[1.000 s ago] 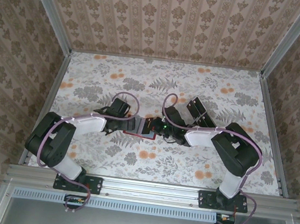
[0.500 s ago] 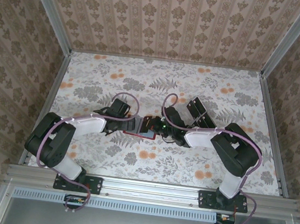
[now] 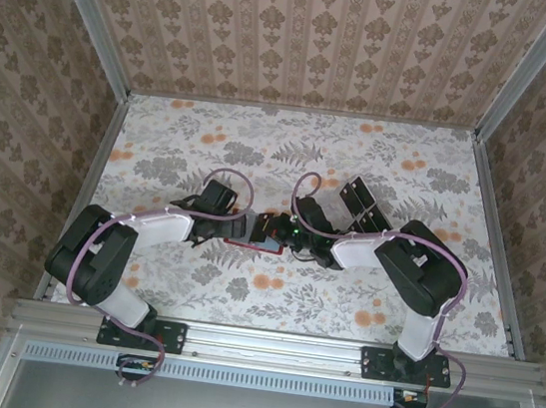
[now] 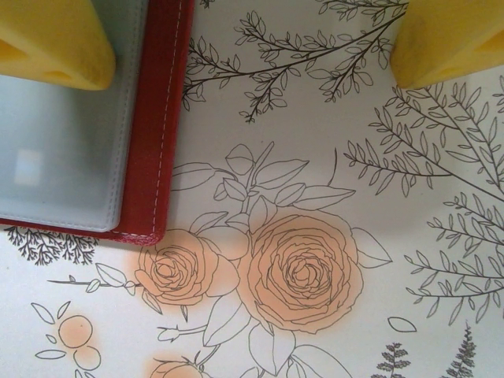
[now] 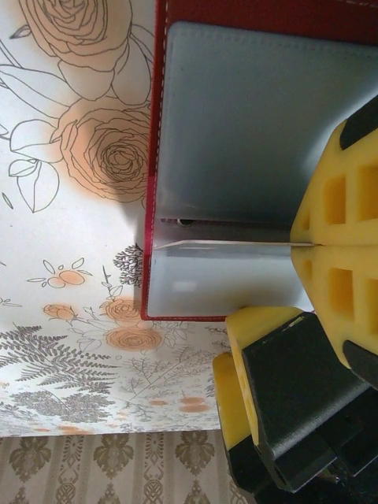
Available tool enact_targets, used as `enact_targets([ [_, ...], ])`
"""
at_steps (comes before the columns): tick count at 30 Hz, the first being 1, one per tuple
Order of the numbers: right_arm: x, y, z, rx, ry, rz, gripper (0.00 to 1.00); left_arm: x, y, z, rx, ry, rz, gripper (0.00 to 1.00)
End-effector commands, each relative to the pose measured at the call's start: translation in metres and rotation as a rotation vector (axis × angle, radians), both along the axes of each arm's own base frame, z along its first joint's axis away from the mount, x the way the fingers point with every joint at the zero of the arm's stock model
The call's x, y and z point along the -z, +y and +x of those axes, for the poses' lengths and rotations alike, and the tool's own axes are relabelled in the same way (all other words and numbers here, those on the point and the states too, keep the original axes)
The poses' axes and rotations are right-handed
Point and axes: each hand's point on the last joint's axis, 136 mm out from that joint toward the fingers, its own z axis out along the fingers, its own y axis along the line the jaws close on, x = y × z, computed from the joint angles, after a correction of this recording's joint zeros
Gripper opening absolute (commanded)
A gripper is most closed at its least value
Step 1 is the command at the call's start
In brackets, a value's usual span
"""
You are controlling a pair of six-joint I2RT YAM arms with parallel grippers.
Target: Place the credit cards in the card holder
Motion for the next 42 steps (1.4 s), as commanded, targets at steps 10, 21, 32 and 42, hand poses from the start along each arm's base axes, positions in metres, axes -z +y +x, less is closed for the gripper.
enact_targets([
  [10,0.009,0.003,-0.005,0.004,0.017,0.010,0.00,0.024,0.022,-0.031,-0.022,0.121,0.081,1.00],
  [21,0.023,-0.002,-0.017,0.008,0.044,0.002,0.00,0.024,0.023,-0.032,-0.021,0.122,0.081,1.00],
  [32,0.038,-0.001,-0.018,0.000,0.069,-0.008,0.00,0.024,0.022,-0.031,-0.021,0.122,0.079,1.00],
  [42,0.050,0.002,-0.019,-0.024,0.094,-0.001,0.00,0.024,0.022,-0.031,-0.021,0.123,0.081,1.00],
])
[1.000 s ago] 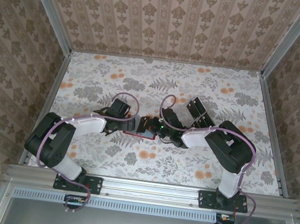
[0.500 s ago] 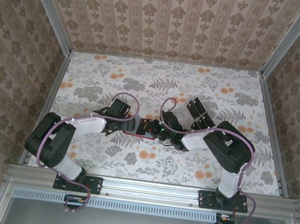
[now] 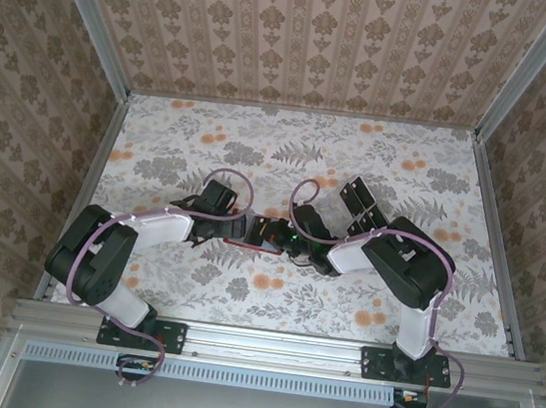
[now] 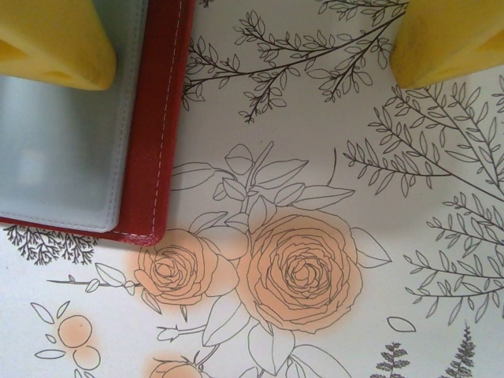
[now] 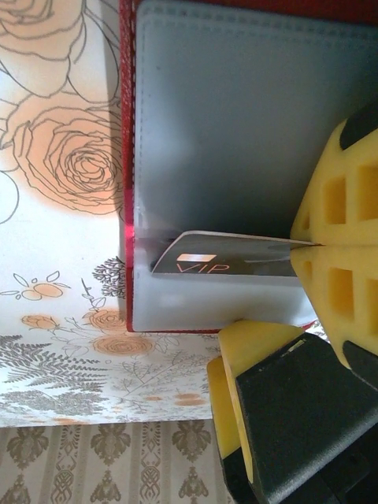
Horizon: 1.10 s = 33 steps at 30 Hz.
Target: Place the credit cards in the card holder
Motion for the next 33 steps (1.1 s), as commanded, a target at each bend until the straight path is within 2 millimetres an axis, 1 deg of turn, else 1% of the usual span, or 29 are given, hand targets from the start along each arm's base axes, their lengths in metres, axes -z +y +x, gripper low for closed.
enact_targets([
  [1,0.032,-0.007,-0.013,-0.022,0.091,-0.060,0.00,0.024,0.022,-0.031,-0.021,0.125,0.081,1.00],
  [8,0.037,-0.003,-0.017,-0.052,0.111,-0.055,0.00,0.024,0.022,-0.031,-0.020,0.124,0.080,1.00],
  [16,0.040,0.008,-0.014,-0.086,0.125,-0.075,0.00,0.024,0.021,-0.032,-0.021,0.126,0.074,1.00],
  [21,0.038,0.015,-0.011,-0.111,0.136,-0.095,0.00,0.020,0.018,-0.030,-0.020,0.120,0.064,1.00],
  [22,0.037,0.015,-0.010,-0.116,0.139,-0.103,0.03,0.018,0.017,-0.029,-0.018,0.117,0.058,1.00],
  [23,0.035,0.015,-0.010,-0.123,0.142,-0.110,0.08,0.015,0.017,-0.027,-0.021,0.113,0.056,1.00],
  [25,0.029,0.016,-0.009,-0.138,0.141,-0.136,0.23,0.007,0.018,-0.023,-0.030,0.103,0.044,1.00],
  [27,0.023,0.016,-0.009,-0.153,0.138,-0.161,0.33,-0.002,0.019,-0.019,-0.038,0.091,0.023,1.00],
  [28,0.019,0.015,-0.008,-0.159,0.135,-0.171,0.37,-0.006,0.020,-0.017,-0.042,0.086,0.020,1.00],
  [33,0.000,0.010,-0.005,-0.182,0.117,-0.226,0.49,-0.026,0.030,-0.011,-0.065,0.057,-0.009,1.00],
])
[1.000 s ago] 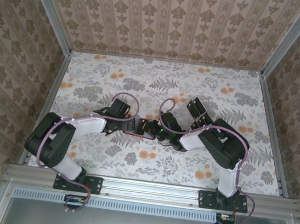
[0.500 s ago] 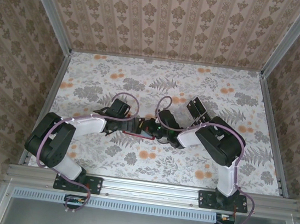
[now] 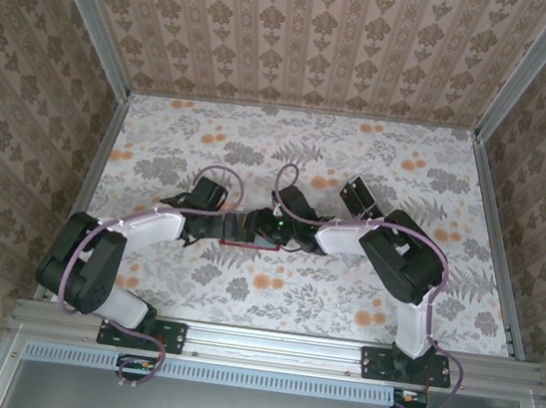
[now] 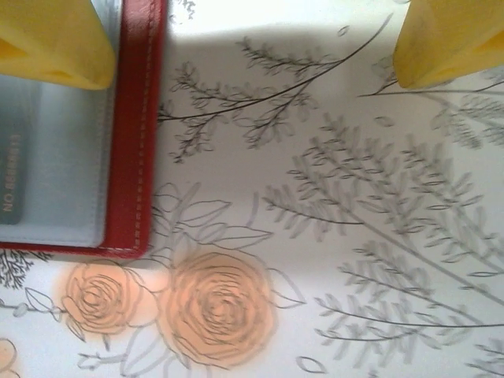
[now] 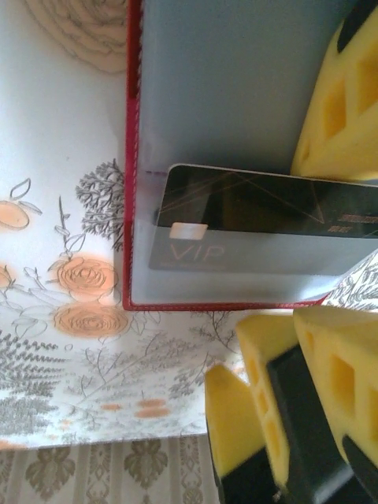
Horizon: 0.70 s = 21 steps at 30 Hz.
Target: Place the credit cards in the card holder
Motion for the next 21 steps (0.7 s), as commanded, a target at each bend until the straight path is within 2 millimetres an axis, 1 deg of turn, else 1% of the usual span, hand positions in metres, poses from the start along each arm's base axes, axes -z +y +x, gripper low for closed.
enact_targets([
  [1,0.006,-0.022,-0.014,-0.034,0.044,-0.146,0.52,-0.018,0.010,0.002,-0.027,-0.004,-0.020,1.00],
  [5,-0.012,-0.029,-0.009,-0.053,0.013,-0.199,0.54,-0.019,0.022,0.002,-0.048,-0.003,-0.021,1.00],
  [8,-0.019,-0.035,-0.005,-0.061,-0.003,-0.263,0.52,-0.013,0.027,0.000,-0.057,0.009,-0.021,1.00],
  [9,-0.021,-0.037,-0.004,-0.064,-0.004,-0.287,0.50,-0.011,0.027,0.000,-0.062,0.012,-0.023,1.00],
  [11,-0.021,-0.042,-0.003,-0.067,-0.005,-0.335,0.44,-0.006,0.026,-0.001,-0.063,0.021,-0.030,1.00],
  [14,-0.015,-0.050,-0.002,-0.074,0.009,-0.405,0.34,0.000,0.024,-0.001,-0.063,0.034,-0.042,1.00],
  [18,-0.008,-0.049,0.000,-0.088,0.021,-0.432,0.20,0.006,0.021,0.000,-0.058,0.048,-0.047,1.00],
  [21,-0.004,-0.046,0.001,-0.092,0.024,-0.428,0.14,0.009,0.019,0.000,-0.051,0.056,-0.047,1.00],
])
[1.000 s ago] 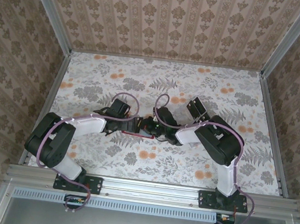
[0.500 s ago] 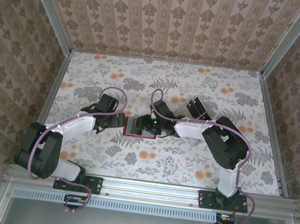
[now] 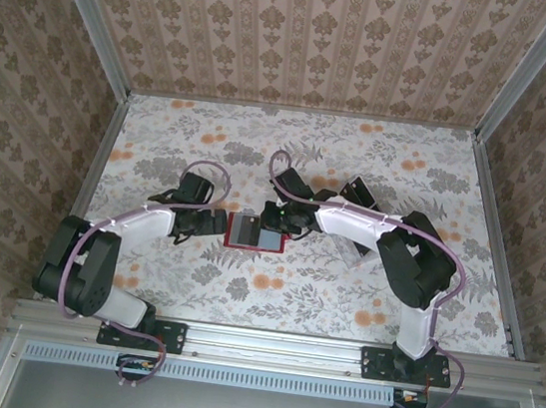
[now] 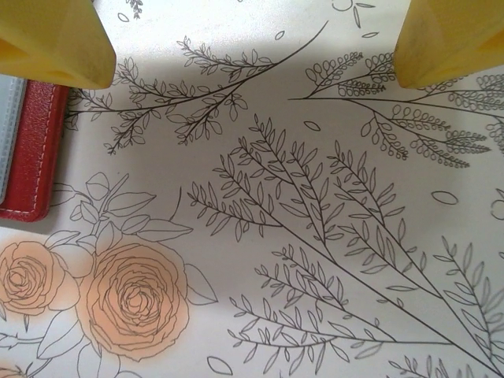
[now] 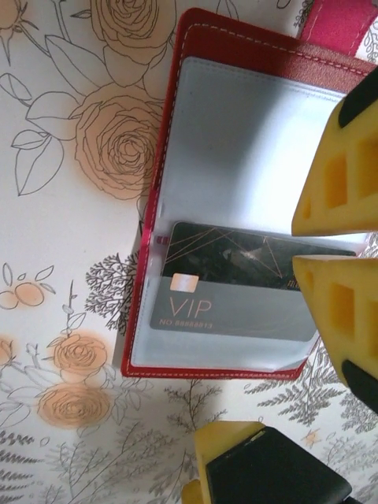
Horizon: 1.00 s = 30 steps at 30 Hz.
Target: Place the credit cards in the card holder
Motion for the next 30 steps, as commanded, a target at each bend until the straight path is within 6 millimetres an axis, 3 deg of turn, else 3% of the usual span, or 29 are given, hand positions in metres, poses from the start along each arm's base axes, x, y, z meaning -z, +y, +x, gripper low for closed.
enact_targets([
  [1,0.015,-0.007,-0.001,-0.007,0.027,-0.068,0.12,0.006,-0.003,-0.002,0.015,0.016,-0.007,1.00],
  [30,0.036,0.028,0.002,-0.060,0.077,-0.032,0.09,0.032,-0.017,-0.013,0.056,0.077,0.020,1.00],
])
